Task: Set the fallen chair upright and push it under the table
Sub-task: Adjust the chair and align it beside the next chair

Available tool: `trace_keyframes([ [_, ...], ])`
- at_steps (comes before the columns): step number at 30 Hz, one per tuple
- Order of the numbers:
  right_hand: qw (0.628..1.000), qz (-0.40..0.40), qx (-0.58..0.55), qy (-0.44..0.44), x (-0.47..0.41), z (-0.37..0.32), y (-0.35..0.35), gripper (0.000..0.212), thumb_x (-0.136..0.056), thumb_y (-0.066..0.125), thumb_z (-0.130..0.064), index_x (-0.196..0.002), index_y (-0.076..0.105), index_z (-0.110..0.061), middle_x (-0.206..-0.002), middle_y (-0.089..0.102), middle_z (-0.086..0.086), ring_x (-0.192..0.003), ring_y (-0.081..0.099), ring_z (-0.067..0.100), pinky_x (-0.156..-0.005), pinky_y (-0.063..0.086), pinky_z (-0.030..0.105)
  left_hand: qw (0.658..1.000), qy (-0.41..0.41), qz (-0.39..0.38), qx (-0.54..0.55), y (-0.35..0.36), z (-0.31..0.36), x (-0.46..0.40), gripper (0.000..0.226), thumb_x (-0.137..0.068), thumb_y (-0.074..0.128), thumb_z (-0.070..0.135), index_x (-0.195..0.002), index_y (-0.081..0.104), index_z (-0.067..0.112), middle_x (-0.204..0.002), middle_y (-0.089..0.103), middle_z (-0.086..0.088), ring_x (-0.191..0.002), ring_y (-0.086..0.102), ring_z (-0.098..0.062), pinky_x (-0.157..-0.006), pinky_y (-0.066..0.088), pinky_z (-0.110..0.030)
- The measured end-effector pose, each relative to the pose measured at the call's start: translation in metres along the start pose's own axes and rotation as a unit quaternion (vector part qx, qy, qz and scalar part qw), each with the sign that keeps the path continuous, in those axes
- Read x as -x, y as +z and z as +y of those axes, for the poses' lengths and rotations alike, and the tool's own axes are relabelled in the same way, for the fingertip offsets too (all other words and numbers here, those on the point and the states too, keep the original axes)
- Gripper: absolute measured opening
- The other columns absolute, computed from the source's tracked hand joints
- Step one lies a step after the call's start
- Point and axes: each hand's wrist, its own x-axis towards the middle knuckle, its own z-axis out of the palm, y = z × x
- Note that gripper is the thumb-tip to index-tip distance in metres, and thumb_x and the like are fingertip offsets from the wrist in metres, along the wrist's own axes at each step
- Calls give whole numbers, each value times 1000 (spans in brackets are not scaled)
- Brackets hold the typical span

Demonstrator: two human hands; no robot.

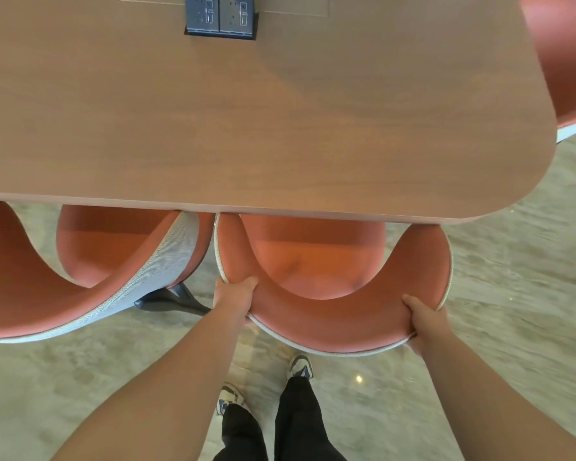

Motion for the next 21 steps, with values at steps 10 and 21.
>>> trace_keyframes([
  [10,1000,-6,18,-22,1,3,-3,55,-89,69,-8,-139,49,-13,-130,63,18,-98,66,38,-69,57,48,1000,10,-9,-9,-5,-4,-6,36,-83,67,21,-116,54,24,-116,65,-11,-98,69,-38,-60,64,-57],
  [21,998,-27,47,-37,10,17,9,45,-90,67,-9,-131,51,-19,-128,64,14,-110,66,42,-84,57,67,1000,17,12,-8,-30,-12,-14,35,-85,70,18,-116,53,22,-111,65,-10,-92,69,-36,-45,59,-42],
])
